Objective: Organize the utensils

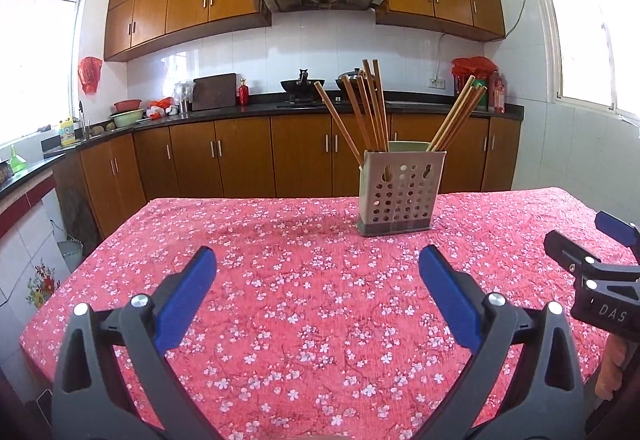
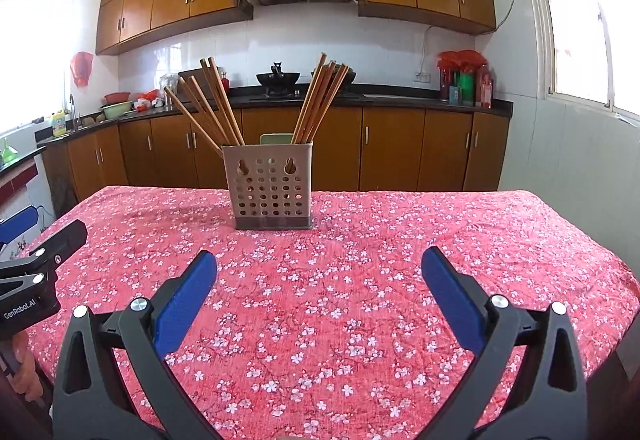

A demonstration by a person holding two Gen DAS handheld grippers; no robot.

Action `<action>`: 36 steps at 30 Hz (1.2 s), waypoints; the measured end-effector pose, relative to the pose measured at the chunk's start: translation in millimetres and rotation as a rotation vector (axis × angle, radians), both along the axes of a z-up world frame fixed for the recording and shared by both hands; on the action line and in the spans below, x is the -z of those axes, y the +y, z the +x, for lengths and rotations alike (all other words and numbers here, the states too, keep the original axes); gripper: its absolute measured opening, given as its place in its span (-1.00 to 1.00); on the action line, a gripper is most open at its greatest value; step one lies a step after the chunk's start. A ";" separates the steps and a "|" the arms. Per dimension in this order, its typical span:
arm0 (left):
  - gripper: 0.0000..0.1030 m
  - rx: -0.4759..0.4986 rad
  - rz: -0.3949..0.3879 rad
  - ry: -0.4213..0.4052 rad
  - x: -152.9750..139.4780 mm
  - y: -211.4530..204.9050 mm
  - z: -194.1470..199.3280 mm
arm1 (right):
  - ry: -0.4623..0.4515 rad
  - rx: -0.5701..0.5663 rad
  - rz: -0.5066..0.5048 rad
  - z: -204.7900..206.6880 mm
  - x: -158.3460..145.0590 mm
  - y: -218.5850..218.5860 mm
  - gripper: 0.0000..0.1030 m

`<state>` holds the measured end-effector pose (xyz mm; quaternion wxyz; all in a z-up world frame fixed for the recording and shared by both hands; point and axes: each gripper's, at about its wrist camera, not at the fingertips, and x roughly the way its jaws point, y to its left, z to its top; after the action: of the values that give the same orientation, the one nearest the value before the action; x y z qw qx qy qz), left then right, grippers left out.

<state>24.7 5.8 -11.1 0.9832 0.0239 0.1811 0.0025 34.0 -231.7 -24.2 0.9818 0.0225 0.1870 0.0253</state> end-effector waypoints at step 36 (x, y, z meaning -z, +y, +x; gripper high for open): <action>0.92 0.017 -0.010 0.029 3.8 -4.0 7.8 | 0.025 0.019 0.012 3.3 2.2 -6.9 0.97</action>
<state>32.5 1.8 -14.9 0.9805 0.0203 0.1953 -0.0069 37.2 -238.6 -26.4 0.9794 0.0305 0.1991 0.0170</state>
